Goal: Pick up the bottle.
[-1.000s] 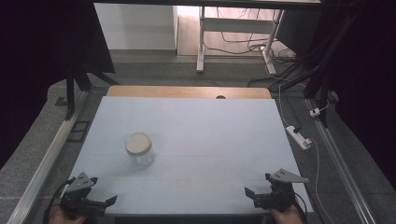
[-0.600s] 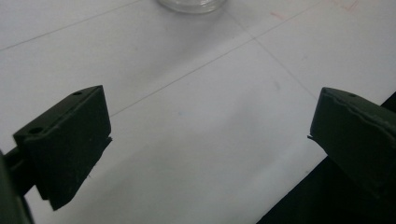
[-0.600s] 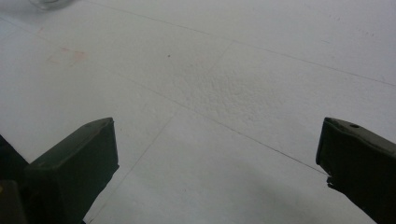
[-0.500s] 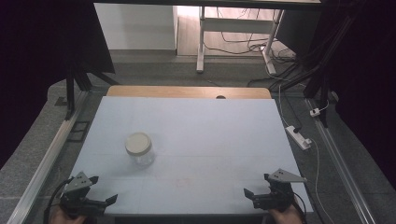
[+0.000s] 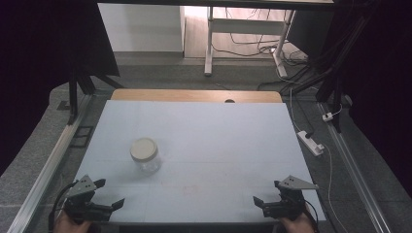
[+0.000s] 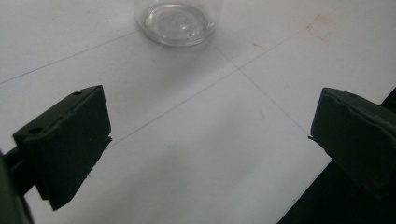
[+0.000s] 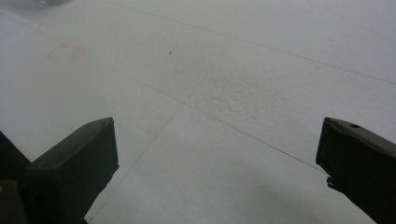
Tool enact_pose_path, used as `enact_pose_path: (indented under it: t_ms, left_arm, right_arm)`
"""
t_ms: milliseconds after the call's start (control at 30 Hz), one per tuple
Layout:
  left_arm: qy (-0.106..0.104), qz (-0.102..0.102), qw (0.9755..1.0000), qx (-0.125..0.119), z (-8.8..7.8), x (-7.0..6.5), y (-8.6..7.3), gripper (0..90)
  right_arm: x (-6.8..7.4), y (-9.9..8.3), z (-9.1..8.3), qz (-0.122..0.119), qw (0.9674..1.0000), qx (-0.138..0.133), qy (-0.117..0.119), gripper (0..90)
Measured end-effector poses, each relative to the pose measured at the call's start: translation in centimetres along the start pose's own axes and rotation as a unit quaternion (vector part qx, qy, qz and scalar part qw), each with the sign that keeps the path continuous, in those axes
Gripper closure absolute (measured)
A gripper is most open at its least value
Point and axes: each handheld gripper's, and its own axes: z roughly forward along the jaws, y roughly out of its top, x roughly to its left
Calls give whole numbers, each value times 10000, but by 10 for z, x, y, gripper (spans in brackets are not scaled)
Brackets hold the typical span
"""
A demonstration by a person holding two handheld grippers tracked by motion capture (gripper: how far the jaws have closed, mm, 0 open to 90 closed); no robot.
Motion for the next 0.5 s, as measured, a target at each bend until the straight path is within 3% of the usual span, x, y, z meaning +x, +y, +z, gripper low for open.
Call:
enact_pose_path:
  t_ms: [233,500]
  left_arm:
    - [-145,70,9997,-170,6,3,6,0]
    - [-108,264,9993,-256,16,8,12,0]
  right_arm:
    - [0,0,1,-25,10000,30,6,0]
    - [0,0,1,-31,10000,52,10,0]
